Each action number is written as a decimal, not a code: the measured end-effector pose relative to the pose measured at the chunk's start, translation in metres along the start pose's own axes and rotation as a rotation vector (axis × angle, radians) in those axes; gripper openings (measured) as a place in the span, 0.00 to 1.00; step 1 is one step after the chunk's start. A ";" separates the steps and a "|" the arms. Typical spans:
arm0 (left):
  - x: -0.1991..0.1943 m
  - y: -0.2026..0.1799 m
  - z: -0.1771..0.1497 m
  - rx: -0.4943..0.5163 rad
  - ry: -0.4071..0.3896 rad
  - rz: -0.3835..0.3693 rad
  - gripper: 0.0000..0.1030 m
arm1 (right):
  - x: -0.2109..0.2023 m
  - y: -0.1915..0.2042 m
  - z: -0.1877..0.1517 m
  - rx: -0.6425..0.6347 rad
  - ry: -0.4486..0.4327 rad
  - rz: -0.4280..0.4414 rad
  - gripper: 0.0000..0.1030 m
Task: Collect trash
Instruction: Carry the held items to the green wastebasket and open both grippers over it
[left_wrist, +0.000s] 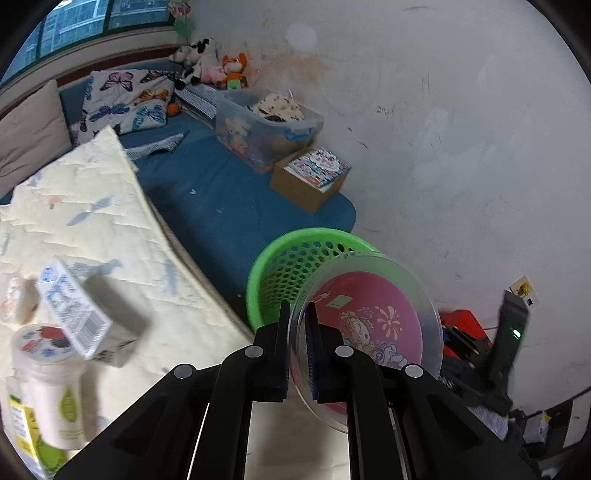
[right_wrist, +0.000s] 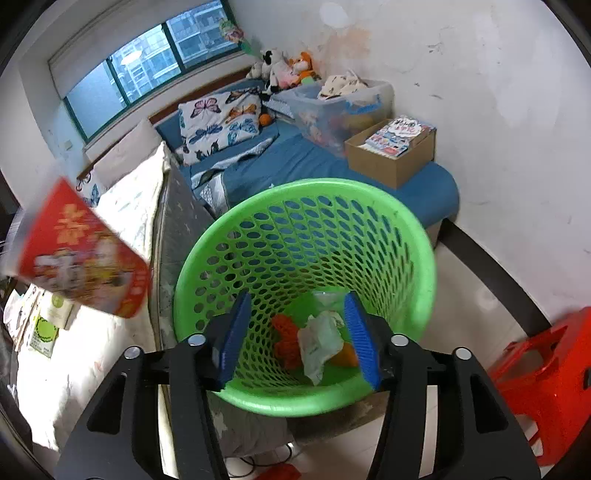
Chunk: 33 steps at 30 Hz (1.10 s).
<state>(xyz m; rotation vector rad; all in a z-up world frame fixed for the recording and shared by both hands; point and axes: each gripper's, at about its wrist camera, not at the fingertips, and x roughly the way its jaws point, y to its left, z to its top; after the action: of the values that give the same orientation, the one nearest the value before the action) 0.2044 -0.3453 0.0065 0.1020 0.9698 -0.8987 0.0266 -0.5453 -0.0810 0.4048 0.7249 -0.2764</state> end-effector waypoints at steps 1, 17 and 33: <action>0.006 -0.003 0.001 0.001 0.007 -0.004 0.08 | -0.004 -0.001 -0.002 0.005 -0.006 0.001 0.54; 0.091 -0.032 -0.004 0.002 0.135 0.001 0.14 | -0.029 -0.022 -0.018 0.081 -0.033 0.023 0.60; 0.028 -0.016 -0.033 0.014 0.050 0.001 0.22 | -0.040 0.003 -0.025 0.053 -0.035 0.084 0.62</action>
<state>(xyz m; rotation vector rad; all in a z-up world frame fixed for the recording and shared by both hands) 0.1781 -0.3580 -0.0294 0.1371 1.0097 -0.9053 -0.0154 -0.5277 -0.0696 0.4788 0.6659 -0.2229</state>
